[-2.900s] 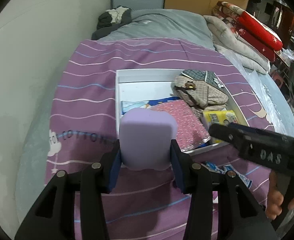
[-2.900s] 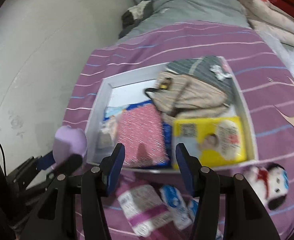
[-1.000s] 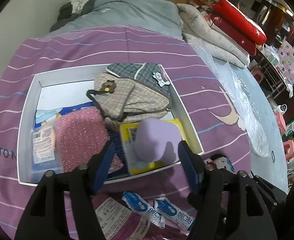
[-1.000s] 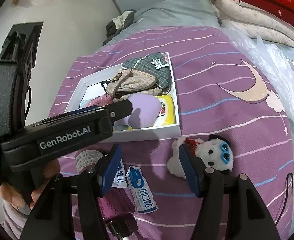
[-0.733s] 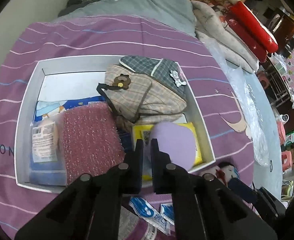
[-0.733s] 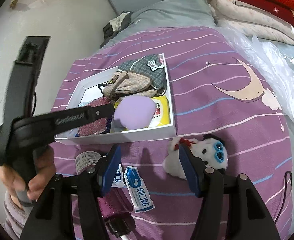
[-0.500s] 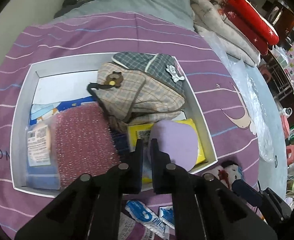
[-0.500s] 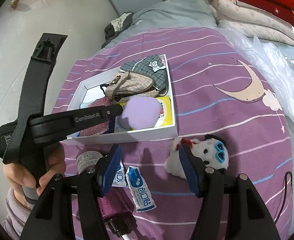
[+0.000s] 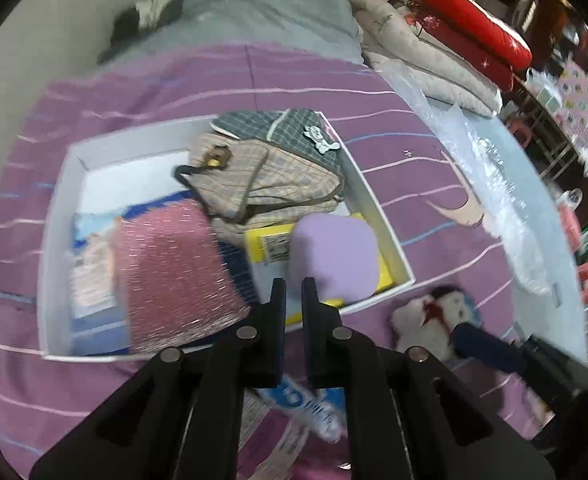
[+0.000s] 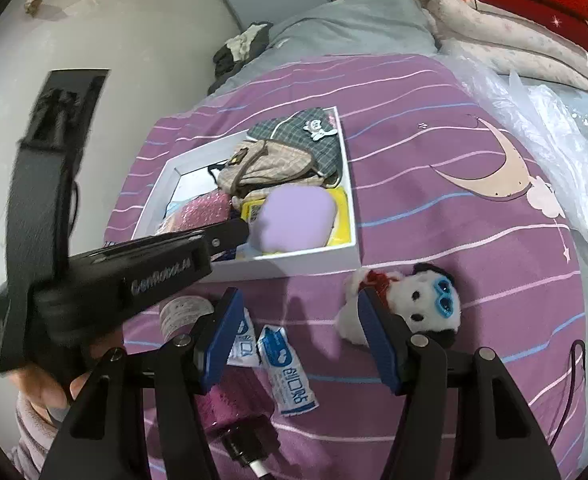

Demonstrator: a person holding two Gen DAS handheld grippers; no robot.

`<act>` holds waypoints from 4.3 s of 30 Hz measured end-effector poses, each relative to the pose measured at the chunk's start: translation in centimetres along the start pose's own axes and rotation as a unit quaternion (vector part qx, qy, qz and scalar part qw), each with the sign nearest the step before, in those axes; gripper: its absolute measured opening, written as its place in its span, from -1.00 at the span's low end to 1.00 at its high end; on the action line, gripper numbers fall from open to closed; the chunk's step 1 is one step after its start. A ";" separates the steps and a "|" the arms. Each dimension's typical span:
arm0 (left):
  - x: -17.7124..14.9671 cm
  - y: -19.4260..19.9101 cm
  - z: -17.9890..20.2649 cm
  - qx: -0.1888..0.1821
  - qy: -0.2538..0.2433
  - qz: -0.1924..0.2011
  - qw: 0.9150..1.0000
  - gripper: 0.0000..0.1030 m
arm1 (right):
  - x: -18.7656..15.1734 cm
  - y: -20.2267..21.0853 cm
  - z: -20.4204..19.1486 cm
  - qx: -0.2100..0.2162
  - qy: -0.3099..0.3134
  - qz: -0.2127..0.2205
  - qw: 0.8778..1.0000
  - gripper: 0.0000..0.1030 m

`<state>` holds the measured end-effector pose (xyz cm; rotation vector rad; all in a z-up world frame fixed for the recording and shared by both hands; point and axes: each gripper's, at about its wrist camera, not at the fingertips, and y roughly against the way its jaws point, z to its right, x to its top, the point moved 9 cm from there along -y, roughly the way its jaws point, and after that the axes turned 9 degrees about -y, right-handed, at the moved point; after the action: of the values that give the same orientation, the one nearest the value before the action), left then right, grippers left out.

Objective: Organize soft objects
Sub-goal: 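Move both grippers down to the blue-and-white bandage packets beside the box, then grasp one bandage packet with the left gripper while the right grasps the other, then carry both bandage packets over the box and open both grippers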

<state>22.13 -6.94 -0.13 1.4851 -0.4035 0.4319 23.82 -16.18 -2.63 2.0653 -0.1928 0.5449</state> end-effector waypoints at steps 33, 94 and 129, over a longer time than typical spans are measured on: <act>-5.7 -2.0 1.4 -0.040 0.038 -0.098 0.994 -0.17 | -0.3 1.7 4.3 0.005 -0.066 0.017 0.998 0.16; -8.0 -0.2 -3.1 -0.086 0.131 -0.143 0.977 -0.96 | -4.7 -0.7 -0.5 0.036 -0.005 -0.054 0.998 -0.70; -2.7 4.5 -10.3 -0.028 0.126 0.078 0.989 -0.95 | -0.5 -1.7 -10.1 0.030 0.074 0.057 0.995 -0.70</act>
<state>17.44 3.42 1.89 1.3283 -0.3294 0.7188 20.92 -6.80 0.29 2.0715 -0.2105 0.7784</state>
